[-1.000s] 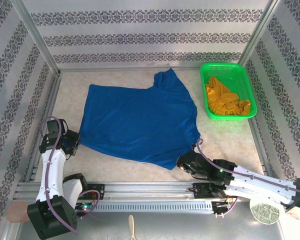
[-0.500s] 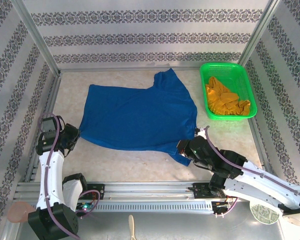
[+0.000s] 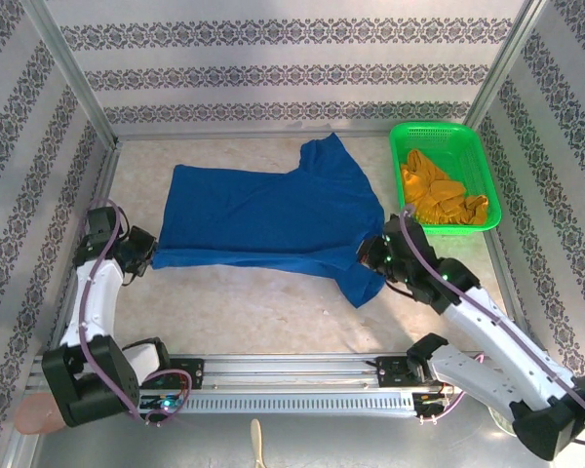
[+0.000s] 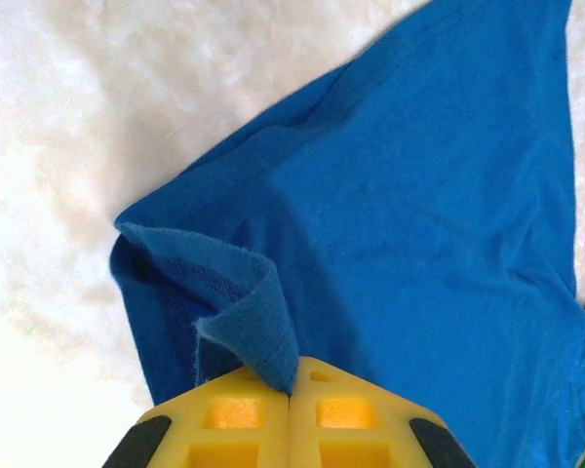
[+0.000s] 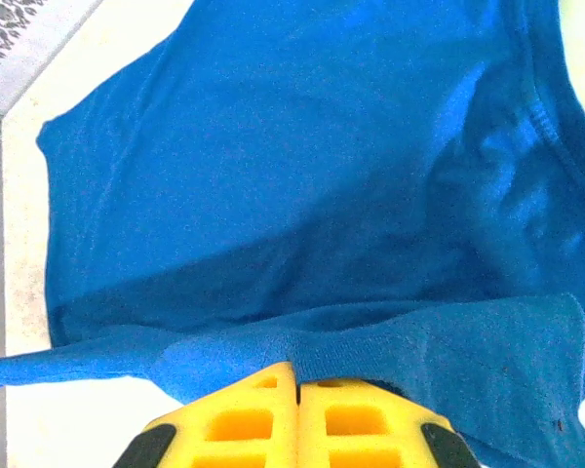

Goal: Fold the inside-out t-shirt

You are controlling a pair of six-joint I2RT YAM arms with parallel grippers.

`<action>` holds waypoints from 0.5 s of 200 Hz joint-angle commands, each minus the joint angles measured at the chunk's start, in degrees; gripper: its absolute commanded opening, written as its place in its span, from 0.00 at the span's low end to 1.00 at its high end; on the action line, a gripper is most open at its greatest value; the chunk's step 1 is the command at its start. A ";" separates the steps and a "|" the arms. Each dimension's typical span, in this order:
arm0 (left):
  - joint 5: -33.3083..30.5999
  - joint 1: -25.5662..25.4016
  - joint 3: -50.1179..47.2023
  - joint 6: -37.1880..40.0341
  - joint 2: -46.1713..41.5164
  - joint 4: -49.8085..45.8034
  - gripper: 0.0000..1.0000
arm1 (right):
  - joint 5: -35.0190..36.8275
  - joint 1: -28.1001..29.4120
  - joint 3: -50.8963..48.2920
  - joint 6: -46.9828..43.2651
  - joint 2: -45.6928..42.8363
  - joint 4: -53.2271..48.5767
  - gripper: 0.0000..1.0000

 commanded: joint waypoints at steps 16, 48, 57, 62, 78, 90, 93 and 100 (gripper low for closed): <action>1.84 0.84 2.97 3.09 6.23 6.91 0.00 | -5.27 -2.66 4.20 -7.06 6.27 3.01 0.00; 5.14 0.51 5.51 3.38 12.34 9.44 0.00 | -6.04 -3.36 4.68 -8.52 10.68 4.79 0.00; 5.36 0.19 6.52 3.71 13.80 9.70 0.00 | -6.07 -3.66 4.79 -8.91 11.80 5.14 0.00; 5.36 0.01 7.04 4.02 14.49 9.71 0.00 | -6.08 -3.82 4.87 -9.10 12.28 5.41 0.00; 5.16 -0.64 8.70 4.66 17.08 9.53 0.00 | -5.85 -4.58 5.25 -10.02 13.91 5.97 0.00; 5.19 -1.12 9.71 4.84 18.89 9.82 0.00 | -5.86 -5.30 5.85 -10.52 15.26 6.30 0.00; 5.13 -1.17 9.94 4.88 19.26 9.91 0.00 | -5.87 -5.48 6.13 -10.68 15.59 6.37 0.00; 5.19 -1.51 10.51 4.93 20.25 10.16 0.00 | -5.80 -5.91 6.56 -10.97 16.42 6.57 0.00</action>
